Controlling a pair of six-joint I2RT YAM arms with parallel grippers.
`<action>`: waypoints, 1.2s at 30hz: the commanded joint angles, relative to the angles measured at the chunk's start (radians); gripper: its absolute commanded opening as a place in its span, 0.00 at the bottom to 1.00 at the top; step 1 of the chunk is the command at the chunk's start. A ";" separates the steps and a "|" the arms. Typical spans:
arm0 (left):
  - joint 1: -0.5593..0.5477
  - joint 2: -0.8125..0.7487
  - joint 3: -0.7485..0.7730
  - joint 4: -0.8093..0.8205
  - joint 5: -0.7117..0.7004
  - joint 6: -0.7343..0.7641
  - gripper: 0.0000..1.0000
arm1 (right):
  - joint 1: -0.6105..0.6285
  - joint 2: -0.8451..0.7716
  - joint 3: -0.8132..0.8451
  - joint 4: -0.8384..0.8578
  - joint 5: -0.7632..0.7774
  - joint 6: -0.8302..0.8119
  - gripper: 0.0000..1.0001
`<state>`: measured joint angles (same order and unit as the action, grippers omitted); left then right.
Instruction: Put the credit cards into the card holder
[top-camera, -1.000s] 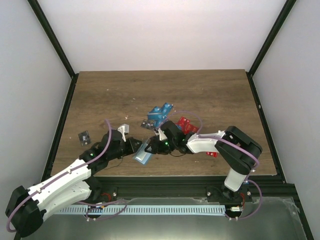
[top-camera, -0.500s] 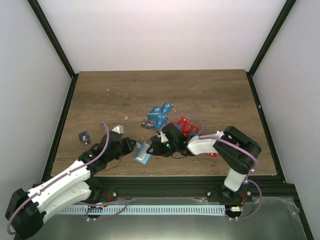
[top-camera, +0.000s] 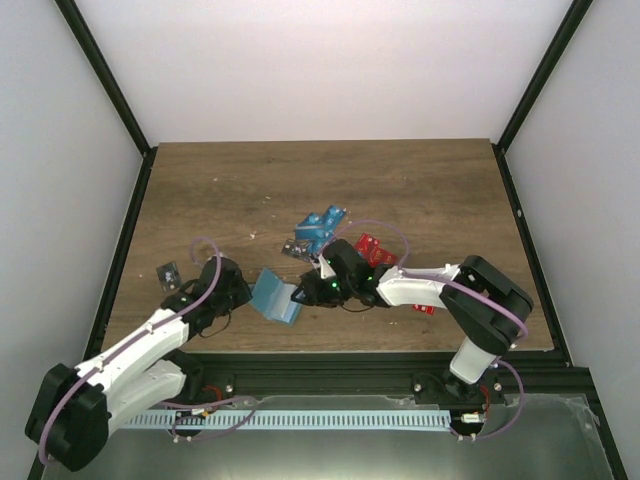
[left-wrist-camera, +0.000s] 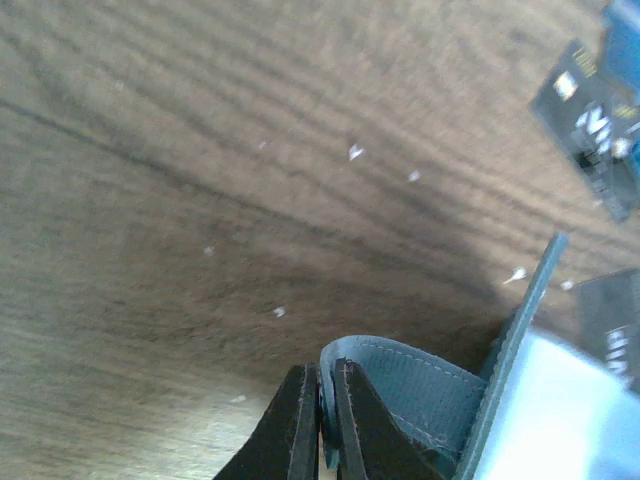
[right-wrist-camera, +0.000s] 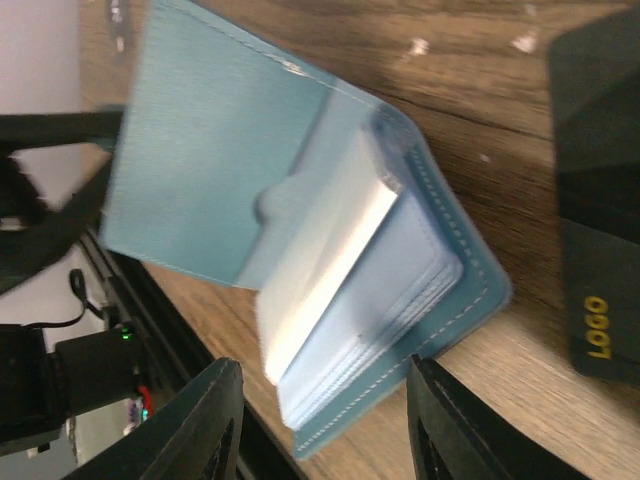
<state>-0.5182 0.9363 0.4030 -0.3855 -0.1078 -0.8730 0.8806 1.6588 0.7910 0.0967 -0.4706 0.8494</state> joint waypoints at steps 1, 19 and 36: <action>0.007 0.044 -0.037 0.009 0.049 0.031 0.04 | 0.004 -0.023 0.053 -0.005 -0.037 -0.007 0.47; -0.006 -0.114 -0.064 0.038 0.158 0.048 0.04 | 0.009 -0.021 0.135 -0.103 -0.009 -0.050 0.45; -0.009 -0.086 -0.080 0.058 0.166 0.050 0.04 | 0.009 0.090 0.089 -0.074 0.060 -0.015 0.45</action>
<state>-0.5228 0.8497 0.3199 -0.3431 0.0486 -0.8330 0.8837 1.7290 0.8925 0.0128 -0.4488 0.8257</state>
